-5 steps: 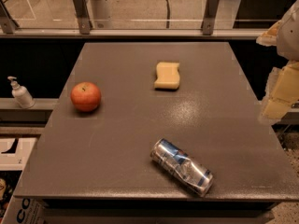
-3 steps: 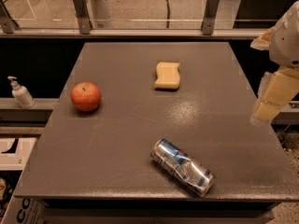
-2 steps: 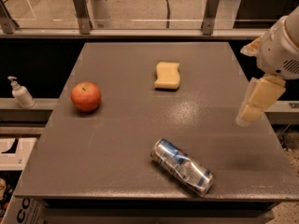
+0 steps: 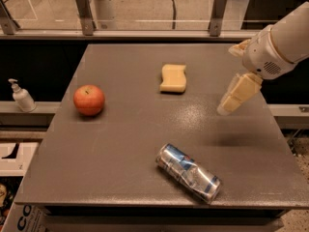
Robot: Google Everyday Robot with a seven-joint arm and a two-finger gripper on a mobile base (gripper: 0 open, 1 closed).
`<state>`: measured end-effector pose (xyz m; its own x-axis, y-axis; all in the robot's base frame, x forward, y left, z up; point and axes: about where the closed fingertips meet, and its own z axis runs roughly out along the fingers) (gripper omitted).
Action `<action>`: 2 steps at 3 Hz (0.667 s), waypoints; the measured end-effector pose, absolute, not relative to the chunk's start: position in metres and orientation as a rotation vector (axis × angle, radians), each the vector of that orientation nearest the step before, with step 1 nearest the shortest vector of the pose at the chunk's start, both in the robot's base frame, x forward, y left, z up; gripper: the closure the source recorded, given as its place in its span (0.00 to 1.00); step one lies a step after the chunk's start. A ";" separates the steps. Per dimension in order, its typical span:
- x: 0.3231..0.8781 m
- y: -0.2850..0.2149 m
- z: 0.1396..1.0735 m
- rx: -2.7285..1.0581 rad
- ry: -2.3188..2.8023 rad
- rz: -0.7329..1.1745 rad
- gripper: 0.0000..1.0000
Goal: Pick sponge
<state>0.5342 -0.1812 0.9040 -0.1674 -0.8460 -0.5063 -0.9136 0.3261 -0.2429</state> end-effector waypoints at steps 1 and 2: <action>0.562 -0.162 0.898 -1.509 1.964 0.235 0.00; 0.587 -0.141 0.886 -1.496 1.914 0.292 0.00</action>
Offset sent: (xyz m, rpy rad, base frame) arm 0.0868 0.0633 -0.0332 0.2210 -0.0493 0.0764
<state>0.5875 -0.1408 0.8860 -0.1074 -0.7692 -0.6299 -0.9219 0.3142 -0.2265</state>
